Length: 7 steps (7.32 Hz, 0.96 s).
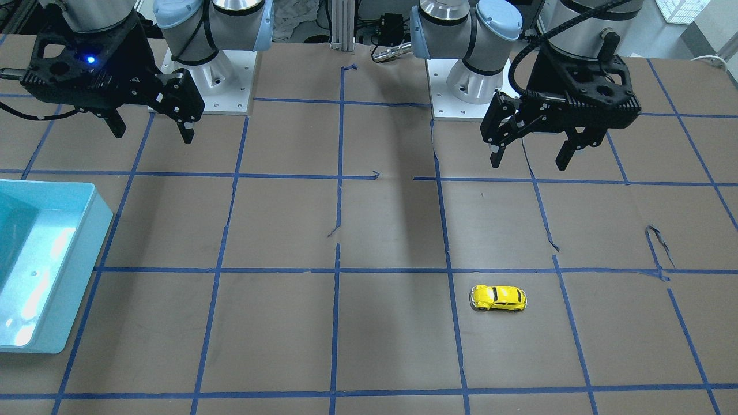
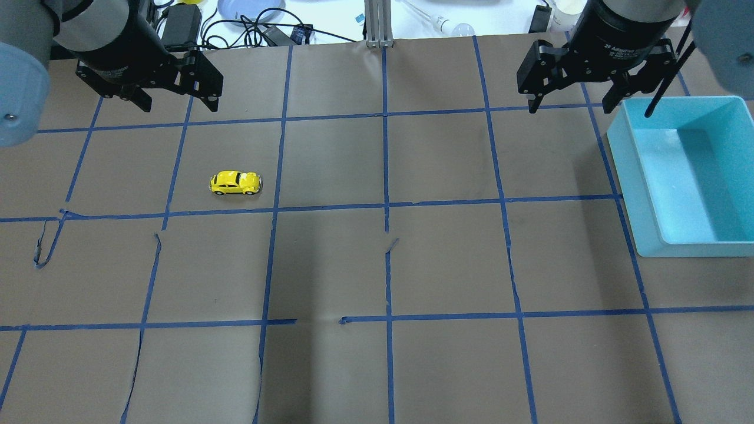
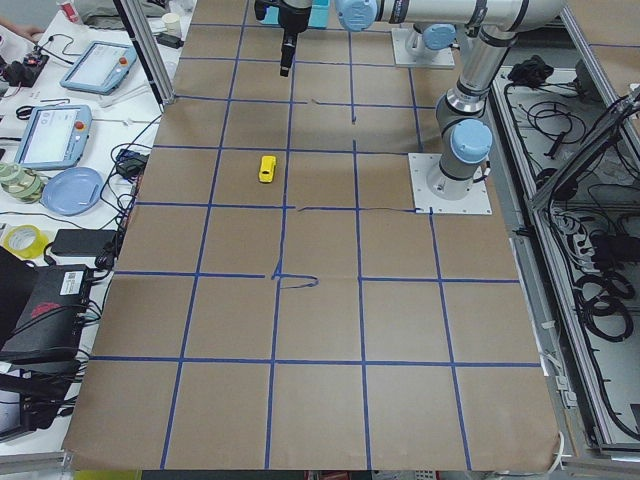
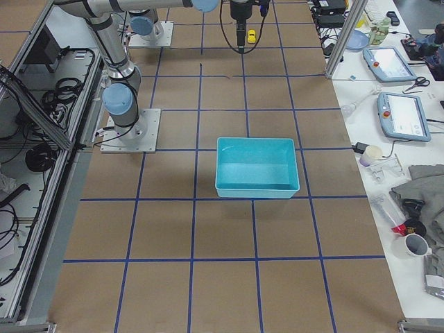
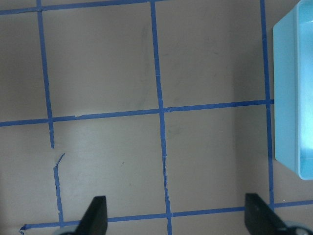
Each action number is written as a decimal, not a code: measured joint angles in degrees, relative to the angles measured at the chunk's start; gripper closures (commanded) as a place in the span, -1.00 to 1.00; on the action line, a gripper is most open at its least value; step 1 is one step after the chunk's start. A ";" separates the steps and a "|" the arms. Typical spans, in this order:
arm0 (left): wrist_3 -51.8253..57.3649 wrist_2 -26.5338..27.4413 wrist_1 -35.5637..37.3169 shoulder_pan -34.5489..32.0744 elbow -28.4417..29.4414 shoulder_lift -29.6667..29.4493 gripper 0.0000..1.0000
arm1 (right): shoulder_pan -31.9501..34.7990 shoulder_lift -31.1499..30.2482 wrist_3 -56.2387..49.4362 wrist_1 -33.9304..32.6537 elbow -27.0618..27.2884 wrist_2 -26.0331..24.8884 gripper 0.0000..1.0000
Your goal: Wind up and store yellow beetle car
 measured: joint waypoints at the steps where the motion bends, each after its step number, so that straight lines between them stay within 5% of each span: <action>1: 0.00 0.00 -0.04 0.00 0.01 0.01 -1.00 | 0.01 -0.07 0.07 0.09 0.04 -0.11 -1.00; 7: -0.31 -0.28 -5.44 0.74 -0.38 0.92 -1.00 | 0.10 -0.13 0.02 0.50 0.03 -0.08 -1.00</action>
